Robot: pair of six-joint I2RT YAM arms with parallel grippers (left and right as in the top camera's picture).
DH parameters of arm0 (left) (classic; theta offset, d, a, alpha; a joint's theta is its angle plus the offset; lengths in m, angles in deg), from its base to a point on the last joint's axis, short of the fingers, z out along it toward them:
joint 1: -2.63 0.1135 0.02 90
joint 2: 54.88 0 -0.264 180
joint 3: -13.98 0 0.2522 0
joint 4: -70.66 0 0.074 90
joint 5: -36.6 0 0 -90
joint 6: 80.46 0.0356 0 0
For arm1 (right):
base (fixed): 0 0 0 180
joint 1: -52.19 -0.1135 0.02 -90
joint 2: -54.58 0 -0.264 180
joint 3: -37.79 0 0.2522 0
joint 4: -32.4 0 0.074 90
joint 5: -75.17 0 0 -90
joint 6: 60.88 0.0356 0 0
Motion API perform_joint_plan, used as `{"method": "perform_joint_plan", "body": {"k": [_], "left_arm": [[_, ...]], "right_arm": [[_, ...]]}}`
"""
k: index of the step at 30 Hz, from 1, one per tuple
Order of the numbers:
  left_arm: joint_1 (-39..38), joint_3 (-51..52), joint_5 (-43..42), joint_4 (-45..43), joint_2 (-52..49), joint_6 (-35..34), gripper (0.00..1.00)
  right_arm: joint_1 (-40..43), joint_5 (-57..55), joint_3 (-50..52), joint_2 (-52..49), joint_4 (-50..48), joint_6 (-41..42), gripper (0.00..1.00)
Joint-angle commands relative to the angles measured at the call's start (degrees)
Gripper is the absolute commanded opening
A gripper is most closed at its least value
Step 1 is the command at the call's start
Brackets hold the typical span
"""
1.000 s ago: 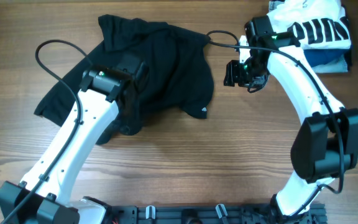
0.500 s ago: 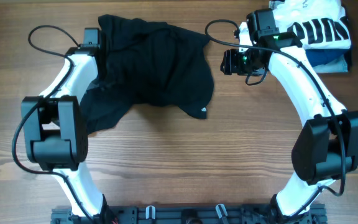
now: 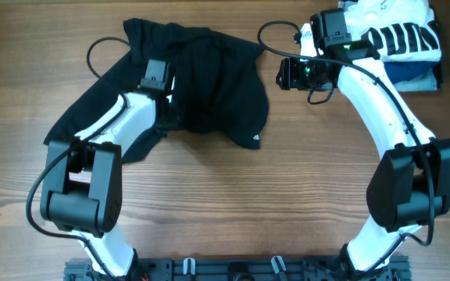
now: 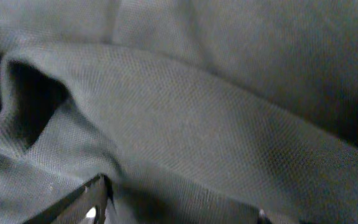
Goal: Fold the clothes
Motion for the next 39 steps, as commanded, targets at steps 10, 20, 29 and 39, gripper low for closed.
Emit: {"method": "perform_joint_plan", "body": {"k": [10, 20, 29, 39], "left_arm": [[-0.5, 2.1, -0.5, -8.0, -0.8, 4.4, 0.26], [-0.5, 1.9, 3.8, 3.0, 14.9, 4.4, 0.04], [0.3, 1.9, 10.1, 19.1, 22.8, -3.7, 0.04], [10.1, 1.9, 14.1, 19.1, 22.8, -15.6, 0.04]], "right_arm": [[0.3, 0.5, -0.2, 1.4, -1.2, -0.6, 0.65], [0.3, 3.8, -0.1, 1.4, 6.1, -0.7, 0.65], [-7.6, 7.8, 13.3, 1.4, -0.2, -0.8, 0.65], [-14.7, 7.4, 23.1, -4.2, -13.5, -3.6, 0.59]]}}
